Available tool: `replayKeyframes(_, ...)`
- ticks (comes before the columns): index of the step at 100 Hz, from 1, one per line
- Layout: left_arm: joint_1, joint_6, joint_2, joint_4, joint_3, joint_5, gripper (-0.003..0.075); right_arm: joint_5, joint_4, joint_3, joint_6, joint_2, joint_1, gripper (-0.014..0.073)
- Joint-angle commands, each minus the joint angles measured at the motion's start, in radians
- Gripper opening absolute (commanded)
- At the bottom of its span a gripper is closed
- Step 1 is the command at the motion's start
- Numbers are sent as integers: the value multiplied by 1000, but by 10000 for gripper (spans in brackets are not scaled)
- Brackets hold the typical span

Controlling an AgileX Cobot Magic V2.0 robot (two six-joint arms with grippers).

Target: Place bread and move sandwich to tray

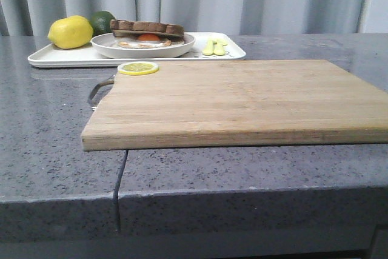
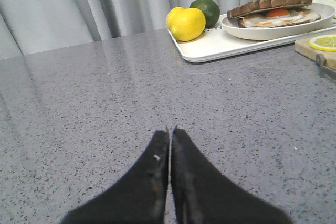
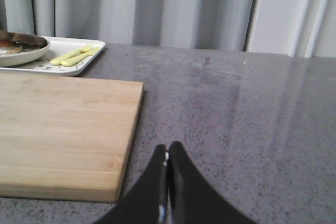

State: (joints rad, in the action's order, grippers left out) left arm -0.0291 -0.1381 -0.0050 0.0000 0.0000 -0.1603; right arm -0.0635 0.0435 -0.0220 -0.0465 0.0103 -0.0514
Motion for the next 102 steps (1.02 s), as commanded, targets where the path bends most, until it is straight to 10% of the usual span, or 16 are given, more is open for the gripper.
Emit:
replayKeyframes(1, 3, 8, -30, 0, 16, 89, -20, 72, -13, -8, 23, 20, 5, -70)
replayKeyframes(102, 3, 8, -30, 0, 16, 89, -20, 64, -38, -7, 27, 20, 5, -70)
